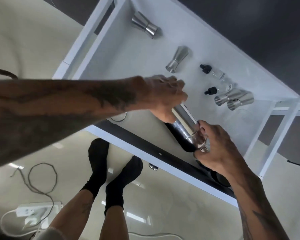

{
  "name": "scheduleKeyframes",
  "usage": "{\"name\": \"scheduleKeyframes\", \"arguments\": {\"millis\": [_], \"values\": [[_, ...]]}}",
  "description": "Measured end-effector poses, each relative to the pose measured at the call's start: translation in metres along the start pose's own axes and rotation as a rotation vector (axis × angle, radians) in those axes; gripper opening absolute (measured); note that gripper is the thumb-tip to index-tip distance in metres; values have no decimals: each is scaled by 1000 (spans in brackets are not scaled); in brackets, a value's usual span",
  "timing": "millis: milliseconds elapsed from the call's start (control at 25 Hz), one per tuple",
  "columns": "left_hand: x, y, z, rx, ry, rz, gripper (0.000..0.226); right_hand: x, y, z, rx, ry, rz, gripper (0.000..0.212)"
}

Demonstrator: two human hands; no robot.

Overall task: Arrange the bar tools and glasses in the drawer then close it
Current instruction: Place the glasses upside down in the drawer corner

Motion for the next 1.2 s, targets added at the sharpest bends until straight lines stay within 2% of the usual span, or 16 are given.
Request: {"name": "scheduleKeyframes", "arguments": {"millis": [80,200,320,400,480,560,600,640,760,920,1080,1200], "values": [[-1,2,7,-109,-32,-14,60,1,-2,4,48,-13,-34,79],[-7,2,17,-154,-77,-47,66,-1,-1,7,105,10,-83,83],[-13,13,34,-134,-128,-29,51,-8,2,17,68,-56,-77,82],[-15,19,43,-140,-118,-3,39,-12,1,23,65,-116,-103,78],[-19,21,49,-180,-103,4,33,-15,2,18,123,-56,-123,61],[-21,21,53,-213,-110,-12,33,-18,17,-4,306,187,-24,44],[-20,22,54,-227,-120,-18,33,-19,27,-14,332,302,72,43],[-20,22,54,-232,-112,-22,33,-16,36,-20,284,337,178,48],[-21,23,50,-276,-60,-43,31,6,53,-13,92,160,364,70],[-28,27,54,-413,11,-116,29,21,53,-3,159,135,376,72],[-34,28,52,-478,96,-175,50,19,43,-1,261,162,297,64],[-34,26,40,-466,177,-193,69,19,7,-21,248,218,140,70]]}}
Point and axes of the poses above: each hand's wrist, its own x-axis towards the middle knuckle, its own z-axis out of the palm, y = z × x, the point moved 6 cm from there along x, towards the middle knuckle, and after that the axes turned 15 degrees about -y, right-handed, at the moved point
